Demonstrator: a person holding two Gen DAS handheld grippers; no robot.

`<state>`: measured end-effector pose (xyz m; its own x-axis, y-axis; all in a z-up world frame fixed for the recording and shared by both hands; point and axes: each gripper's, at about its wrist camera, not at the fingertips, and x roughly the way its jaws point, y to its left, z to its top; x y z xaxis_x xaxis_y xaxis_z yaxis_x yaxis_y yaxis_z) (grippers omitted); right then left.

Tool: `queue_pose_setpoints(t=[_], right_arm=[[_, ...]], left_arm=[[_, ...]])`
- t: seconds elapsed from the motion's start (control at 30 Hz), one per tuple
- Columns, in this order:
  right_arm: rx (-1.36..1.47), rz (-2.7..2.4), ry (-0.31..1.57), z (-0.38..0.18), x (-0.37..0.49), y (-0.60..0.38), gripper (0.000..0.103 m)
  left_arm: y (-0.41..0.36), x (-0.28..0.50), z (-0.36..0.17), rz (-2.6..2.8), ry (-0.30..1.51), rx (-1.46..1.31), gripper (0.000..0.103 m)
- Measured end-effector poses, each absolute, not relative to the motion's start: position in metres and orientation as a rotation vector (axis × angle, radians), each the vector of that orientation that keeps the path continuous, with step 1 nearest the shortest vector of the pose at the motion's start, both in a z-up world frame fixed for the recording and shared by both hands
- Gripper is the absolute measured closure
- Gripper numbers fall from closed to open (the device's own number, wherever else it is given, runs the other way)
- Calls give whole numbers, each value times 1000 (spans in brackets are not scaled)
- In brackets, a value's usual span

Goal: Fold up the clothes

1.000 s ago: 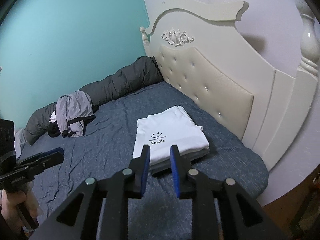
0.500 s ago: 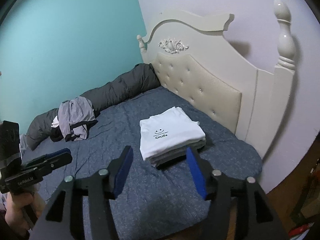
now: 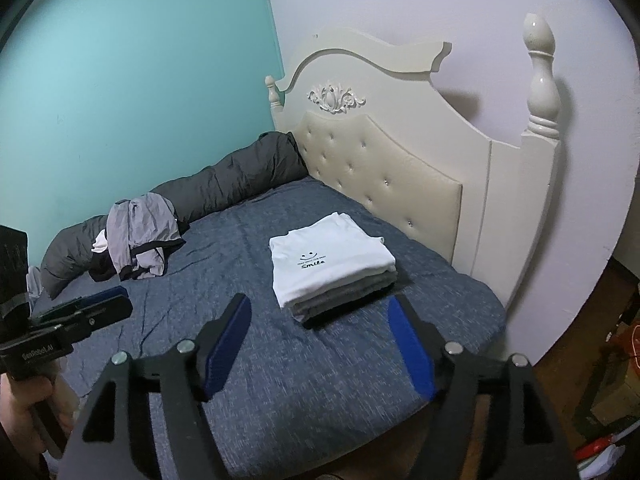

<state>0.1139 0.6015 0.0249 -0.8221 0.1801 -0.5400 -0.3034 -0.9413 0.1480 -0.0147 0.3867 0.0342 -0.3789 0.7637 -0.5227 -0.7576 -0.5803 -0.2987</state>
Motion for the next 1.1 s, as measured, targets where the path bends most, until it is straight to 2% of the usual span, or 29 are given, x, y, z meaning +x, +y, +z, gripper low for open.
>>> queue_pose_setpoints(t=[0.3, 0.73, 0.9, 1.1], right_arm=[[-735, 2761, 332, 20, 135, 580, 22], [-735, 2731, 306, 4, 159, 559, 18], [-712, 2727, 315, 1, 166, 553, 6], [-692, 2706, 330, -2, 175, 551, 4]], left_arm=[[372, -1, 33, 2059, 18, -762, 44], [360, 18, 22, 2049, 34, -760, 35], [355, 26, 23, 2045, 34, -752, 33], [352, 35, 24, 2052, 53, -733, 28]])
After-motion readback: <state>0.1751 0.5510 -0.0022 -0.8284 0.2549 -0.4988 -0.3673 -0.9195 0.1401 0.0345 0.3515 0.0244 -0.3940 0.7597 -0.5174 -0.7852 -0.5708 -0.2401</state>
